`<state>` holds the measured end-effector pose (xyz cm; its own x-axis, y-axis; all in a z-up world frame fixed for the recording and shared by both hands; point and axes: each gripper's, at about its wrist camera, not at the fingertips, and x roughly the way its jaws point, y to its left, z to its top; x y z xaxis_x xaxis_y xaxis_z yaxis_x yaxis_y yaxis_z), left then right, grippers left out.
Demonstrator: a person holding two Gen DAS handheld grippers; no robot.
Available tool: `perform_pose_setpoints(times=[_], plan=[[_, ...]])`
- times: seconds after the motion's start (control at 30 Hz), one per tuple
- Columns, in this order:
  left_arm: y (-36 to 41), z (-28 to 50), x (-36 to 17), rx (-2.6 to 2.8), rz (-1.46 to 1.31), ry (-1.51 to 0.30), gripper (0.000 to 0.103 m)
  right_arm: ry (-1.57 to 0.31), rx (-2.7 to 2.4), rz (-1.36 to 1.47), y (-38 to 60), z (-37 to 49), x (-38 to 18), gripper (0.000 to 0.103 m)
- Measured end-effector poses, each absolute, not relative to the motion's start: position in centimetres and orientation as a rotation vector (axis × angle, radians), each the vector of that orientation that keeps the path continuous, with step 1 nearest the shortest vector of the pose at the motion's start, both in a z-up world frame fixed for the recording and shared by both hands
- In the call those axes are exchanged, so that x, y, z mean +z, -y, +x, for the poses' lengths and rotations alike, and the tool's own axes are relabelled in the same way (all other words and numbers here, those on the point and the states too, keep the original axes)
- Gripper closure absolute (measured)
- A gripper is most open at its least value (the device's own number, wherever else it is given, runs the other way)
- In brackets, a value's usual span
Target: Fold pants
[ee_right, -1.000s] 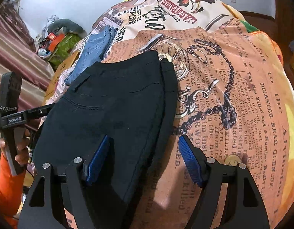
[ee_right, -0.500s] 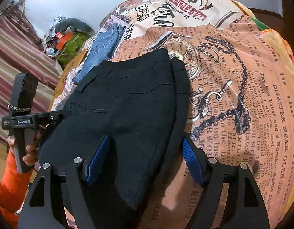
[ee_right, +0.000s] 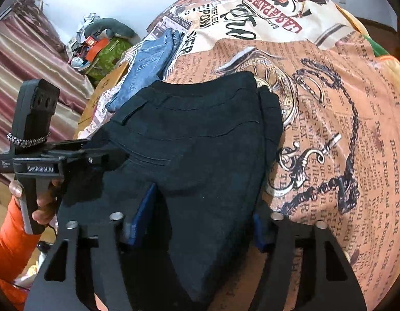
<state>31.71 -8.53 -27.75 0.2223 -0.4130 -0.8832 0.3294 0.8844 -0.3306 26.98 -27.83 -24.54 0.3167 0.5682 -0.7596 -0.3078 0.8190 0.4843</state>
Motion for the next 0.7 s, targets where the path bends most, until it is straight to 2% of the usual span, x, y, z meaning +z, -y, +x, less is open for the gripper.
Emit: perform_pose_setpoints(times=[0.03, 0.13, 0.23, 0.33, 0.7], plan=[[8.6, 31.4, -27.5, -0.516, -0.067, -1.235, 0.059, -1.096, 0.585, 0.261, 27.8, 26.9, -24.2, 0.061], [8.9, 30.4, -26.4, -0.512, -0.019, -1.198, 0.066, -1.062, 0.591, 0.228, 27.4, 26.5, -23.2, 0.072], [9.2, 29.2, -24.8, -0.514, 0.023, -1.139, 0.074, -1.015, 0.597, 0.203, 26.9, 26.0, -21.8, 0.078], [9.3, 28.4, -23.0, -0.509, 0.050, -1.083, 0.077, -0.974, 0.604, 0.182, 26.6, 25.7, -20.3, 0.084], [5.5, 27.9, -16.6, -0.432, 0.005, -0.905, 0.078, -0.796, 0.634, 0.101, 23.8, 26.3, -13.9, 0.087]])
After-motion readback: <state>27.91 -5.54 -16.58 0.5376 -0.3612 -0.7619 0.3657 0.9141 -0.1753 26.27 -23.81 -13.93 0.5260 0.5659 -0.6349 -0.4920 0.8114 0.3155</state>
